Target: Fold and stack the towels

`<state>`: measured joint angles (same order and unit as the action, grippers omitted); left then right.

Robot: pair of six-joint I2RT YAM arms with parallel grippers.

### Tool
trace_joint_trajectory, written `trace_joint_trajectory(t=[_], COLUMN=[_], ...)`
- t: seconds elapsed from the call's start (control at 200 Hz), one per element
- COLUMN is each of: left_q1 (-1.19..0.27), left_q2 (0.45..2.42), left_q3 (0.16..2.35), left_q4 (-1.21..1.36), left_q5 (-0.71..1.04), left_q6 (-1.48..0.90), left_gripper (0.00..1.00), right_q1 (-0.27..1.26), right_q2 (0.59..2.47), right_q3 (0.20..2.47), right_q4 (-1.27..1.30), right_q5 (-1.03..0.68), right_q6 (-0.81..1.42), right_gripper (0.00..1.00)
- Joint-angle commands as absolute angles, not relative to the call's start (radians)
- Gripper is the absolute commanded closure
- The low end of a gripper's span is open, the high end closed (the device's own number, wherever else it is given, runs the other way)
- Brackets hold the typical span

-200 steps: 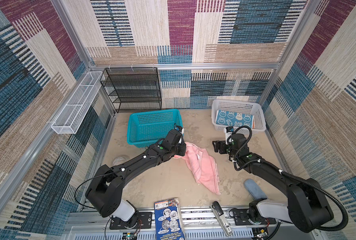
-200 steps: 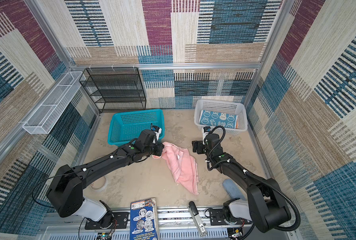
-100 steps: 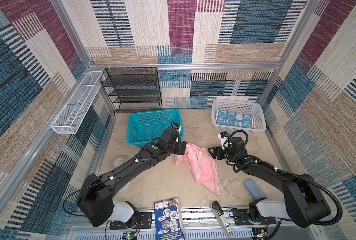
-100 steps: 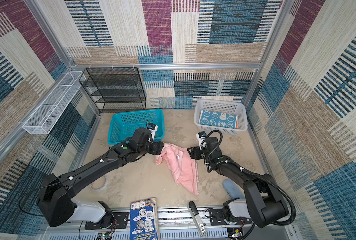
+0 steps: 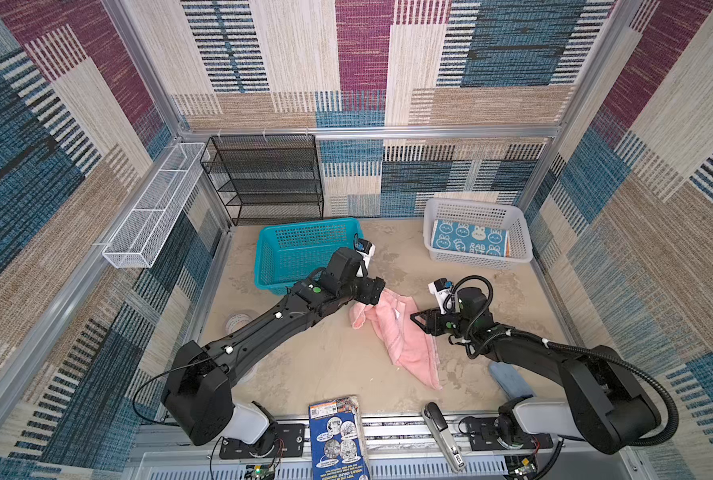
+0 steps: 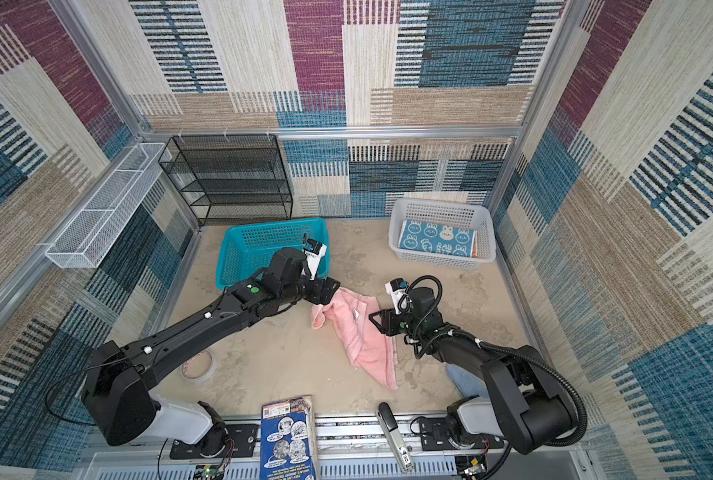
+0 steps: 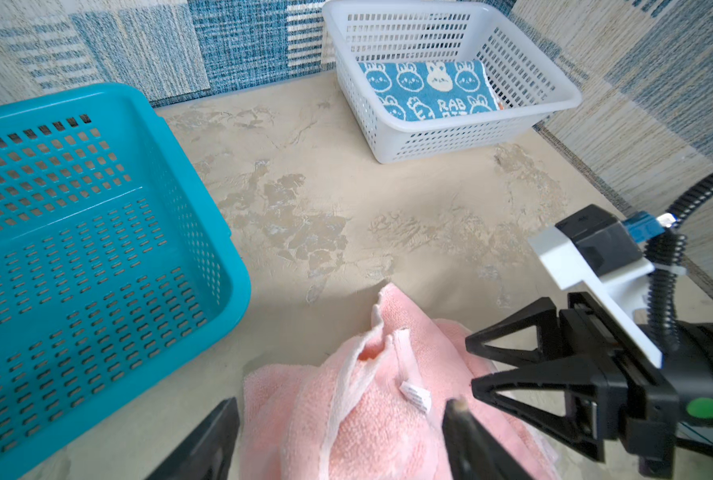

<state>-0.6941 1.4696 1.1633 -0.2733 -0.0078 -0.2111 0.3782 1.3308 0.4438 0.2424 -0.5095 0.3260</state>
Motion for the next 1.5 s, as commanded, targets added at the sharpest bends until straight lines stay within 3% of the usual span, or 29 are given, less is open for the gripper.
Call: trace_joint_trajectory(t=[0.0,0.661,0.776,0.982,1.027,1.277,1.492], left_q1=[-0.693,-0.693,-0.693,-0.693,-0.693,-0.693,-0.692], left_q2=[1.483,1.482,1.476,1.464,1.461,1.434,1.387], left_q3=[1.178,1.145,1.141,1.134,1.131,1.112,1.083], left_q4=[-0.243,-0.256,-0.257,-0.258,-0.257,-0.261,-0.264], left_q5=[0.014,-0.014,-0.018,-0.030,-0.032,-0.046,-0.080], left_q6=[-0.203,-0.196,-0.192,-0.182,-0.179,-0.165,-0.148], left_gripper=[0.19,0.19,0.19,0.18,0.18,0.18,0.17], right_q1=[0.403,0.529,0.532,0.532,0.533,0.532,0.532], right_q2=[1.331,1.453,1.461,1.405,1.392,1.342,1.382], right_q3=[0.430,0.366,0.381,0.445,0.464,0.665,0.844], right_q4=[0.274,0.438,0.443,0.321,0.284,-0.029,-0.114], right_q5=[-0.543,-0.626,-0.600,-0.524,-0.496,-0.104,0.194], right_q6=[0.374,0.539,0.556,0.492,0.469,0.227,-0.010], right_gripper=[0.52,0.54,0.73,0.93,1.00,1.00,1.00])
